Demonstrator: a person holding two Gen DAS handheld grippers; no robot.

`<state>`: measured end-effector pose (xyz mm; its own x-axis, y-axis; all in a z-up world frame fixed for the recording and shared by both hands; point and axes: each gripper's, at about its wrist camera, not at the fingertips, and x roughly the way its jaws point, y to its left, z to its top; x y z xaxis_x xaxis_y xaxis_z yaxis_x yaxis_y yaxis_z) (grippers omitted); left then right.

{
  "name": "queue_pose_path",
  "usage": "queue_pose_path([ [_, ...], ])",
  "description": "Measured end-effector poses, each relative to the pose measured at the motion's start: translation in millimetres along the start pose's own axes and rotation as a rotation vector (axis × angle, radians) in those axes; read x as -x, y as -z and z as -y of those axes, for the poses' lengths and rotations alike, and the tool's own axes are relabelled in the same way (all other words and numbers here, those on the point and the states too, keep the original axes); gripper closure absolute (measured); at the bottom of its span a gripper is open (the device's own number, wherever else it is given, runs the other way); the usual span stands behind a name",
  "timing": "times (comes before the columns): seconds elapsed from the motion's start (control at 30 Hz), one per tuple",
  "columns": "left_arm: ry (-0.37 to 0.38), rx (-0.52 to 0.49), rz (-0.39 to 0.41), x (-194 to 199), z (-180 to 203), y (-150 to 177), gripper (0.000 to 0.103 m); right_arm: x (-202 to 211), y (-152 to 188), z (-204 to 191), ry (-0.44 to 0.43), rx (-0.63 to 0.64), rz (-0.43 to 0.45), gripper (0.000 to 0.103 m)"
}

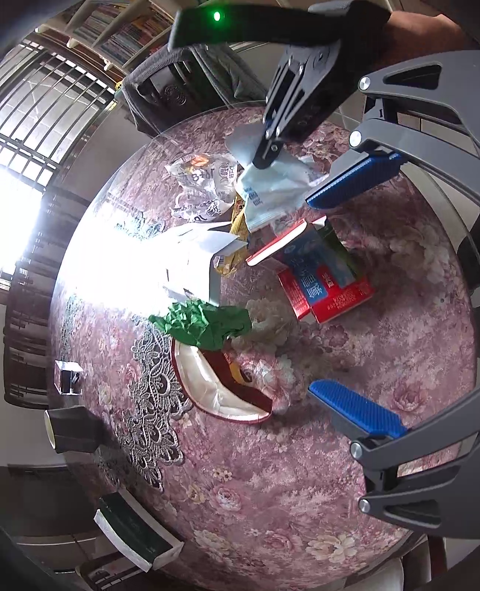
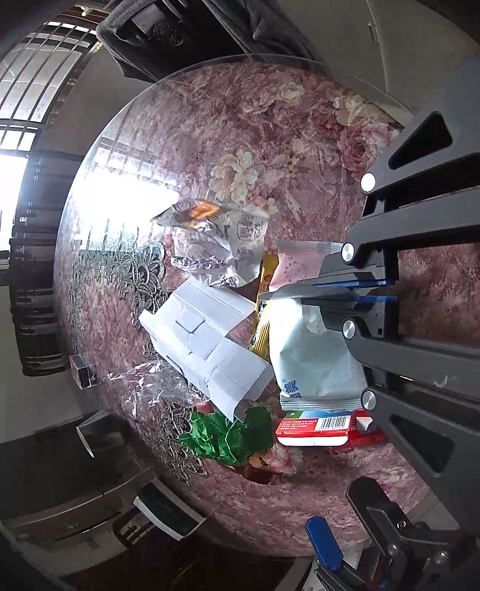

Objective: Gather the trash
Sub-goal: 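Grasp the red-and-blue medicine box with the left gripper while the right gripper lifts the bag, then carry the box and bag off the table over the yellow bin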

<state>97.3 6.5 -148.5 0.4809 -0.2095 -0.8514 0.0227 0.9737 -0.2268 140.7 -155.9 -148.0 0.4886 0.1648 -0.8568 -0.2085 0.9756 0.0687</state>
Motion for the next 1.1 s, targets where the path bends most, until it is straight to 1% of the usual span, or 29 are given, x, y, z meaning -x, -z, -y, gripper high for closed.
queue_pose_path([
  [0.17,-0.018,0.010,-0.011,-16.0,17.0,0.2,0.010,17.7,0.6,19.2,0.003,0.008,0.026,0.099],
  [0.4,-0.054,0.055,-0.019,-40.3,29.2,-4.3,0.010,26.2,-1.3,34.0,-0.001,0.028,0.036,0.099],
  [0.47,-0.058,0.078,-0.030,-47.0,29.4,-6.3,0.013,26.7,-2.0,37.0,-0.002,0.032,0.035,0.099],
  [0.57,-0.072,0.088,-0.047,-55.6,31.0,-9.3,0.026,27.2,-2.6,39.7,-0.008,0.037,0.034,0.099],
  [0.6,-0.072,0.087,-0.054,-58.1,31.6,-9.7,0.038,27.2,-2.8,40.0,-0.011,0.040,0.033,0.099],
  [0.63,-0.074,0.084,-0.066,-61.3,32.3,-10.1,0.042,27.0,-3.2,40.1,-0.015,0.043,0.032,0.099],
  [0.67,-0.073,0.085,-0.073,-63.6,32.6,-10.2,0.044,26.7,-3.1,39.8,-0.020,0.046,0.030,0.099],
  [0.7,-0.071,0.085,-0.080,-65.5,32.1,-10.5,0.048,26.6,-3.2,39.2,-0.022,0.048,0.030,0.099],
  [0.73,-0.067,0.084,-0.086,-67.4,31.5,-10.4,0.058,26.3,-3.3,38.9,-0.023,0.051,0.030,0.099],
  [0.77,-0.066,0.081,-0.096,-69.9,31.7,-10.1,0.061,26.0,-3.2,39.0,-0.026,0.050,0.028,0.099],
  [0.8,-0.062,0.081,-0.100,-71.5,31.6,-9.6,0.067,25.6,-3.1,39.5,-0.030,0.048,0.026,0.099],
  [0.83,-0.058,0.083,-0.104,-73.0,31.3,-8.9,0.077,25.1,-2.9,39.5,-0.035,0.048,0.024,0.099],
  [0.93,-0.040,0.087,-0.110,-74.7,30.0,-7.0,0.092,24.4,-2.3,38.3,-0.043,0.053,0.020,0.099],
  [1.1,-0.018,0.067,-0.089,-69.2,29.2,-4.4,0.093,23.2,-0.4,34.2,-0.054,0.060,0.017,0.099],
])
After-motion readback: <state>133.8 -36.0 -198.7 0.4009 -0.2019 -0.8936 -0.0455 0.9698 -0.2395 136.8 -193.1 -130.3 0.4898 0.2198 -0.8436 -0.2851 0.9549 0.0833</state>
